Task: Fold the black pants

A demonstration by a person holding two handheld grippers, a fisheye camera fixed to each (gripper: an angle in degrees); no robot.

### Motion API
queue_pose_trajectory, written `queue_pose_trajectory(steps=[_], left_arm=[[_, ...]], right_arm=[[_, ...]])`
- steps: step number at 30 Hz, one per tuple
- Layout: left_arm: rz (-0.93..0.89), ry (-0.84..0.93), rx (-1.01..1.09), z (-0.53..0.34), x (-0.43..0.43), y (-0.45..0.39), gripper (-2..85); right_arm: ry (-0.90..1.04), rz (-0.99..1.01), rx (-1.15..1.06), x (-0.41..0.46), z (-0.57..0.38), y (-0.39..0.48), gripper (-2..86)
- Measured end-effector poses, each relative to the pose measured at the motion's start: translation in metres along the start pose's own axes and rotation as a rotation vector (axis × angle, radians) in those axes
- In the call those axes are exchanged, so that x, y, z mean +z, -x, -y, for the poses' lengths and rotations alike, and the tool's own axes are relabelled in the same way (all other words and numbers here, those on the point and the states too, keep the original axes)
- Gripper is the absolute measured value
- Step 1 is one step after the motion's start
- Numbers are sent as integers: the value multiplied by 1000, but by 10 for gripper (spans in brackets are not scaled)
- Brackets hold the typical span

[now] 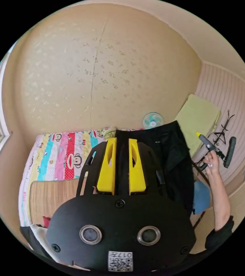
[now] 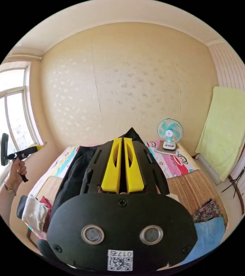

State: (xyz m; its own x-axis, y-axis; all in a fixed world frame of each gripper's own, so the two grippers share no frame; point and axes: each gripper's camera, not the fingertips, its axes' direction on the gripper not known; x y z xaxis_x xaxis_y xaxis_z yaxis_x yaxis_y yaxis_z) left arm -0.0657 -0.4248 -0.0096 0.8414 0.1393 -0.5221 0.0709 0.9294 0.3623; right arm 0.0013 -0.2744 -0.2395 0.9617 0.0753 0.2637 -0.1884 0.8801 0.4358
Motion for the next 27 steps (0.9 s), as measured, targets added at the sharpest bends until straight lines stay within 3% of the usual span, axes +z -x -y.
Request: queue_pose_trajectory(steps=[4,6,8,12,16,18,20,23,25,27], left_arm=[[-35,310,74,-128,72,46,108],[-96,452,30,-234,106,69,111],[-219,531,-84,-305,126,80,111],[-440,590,-302,-408,140,69,111],[-403,579,-169,-425,123,33,110],[-284,741,-23,-444,133,3,104],[-200,701,-7,-445,120,-3,89],[-265,750,6,-440,109,4,52],[-291,727,-43,-432,99,19,52],[-449,714,-104,-416,92,36,65]], right_arm=[[256,45,-167,67,-192,-10,26],[387,49,-104,79,-273,-24,28],[485,102,98,68,-357,-49,34],[512,45,308,12,-423,-80,52],[547,22,342,-37,-426,-99,76],[521,-130,313,-57,-412,-112,84],[449,-244,468,-90,-397,-163,86],[318,-231,753,-127,-413,-247,91],[359,-362,850,-141,-430,-285,101],[388,-432,869,-153,-444,-309,115]])
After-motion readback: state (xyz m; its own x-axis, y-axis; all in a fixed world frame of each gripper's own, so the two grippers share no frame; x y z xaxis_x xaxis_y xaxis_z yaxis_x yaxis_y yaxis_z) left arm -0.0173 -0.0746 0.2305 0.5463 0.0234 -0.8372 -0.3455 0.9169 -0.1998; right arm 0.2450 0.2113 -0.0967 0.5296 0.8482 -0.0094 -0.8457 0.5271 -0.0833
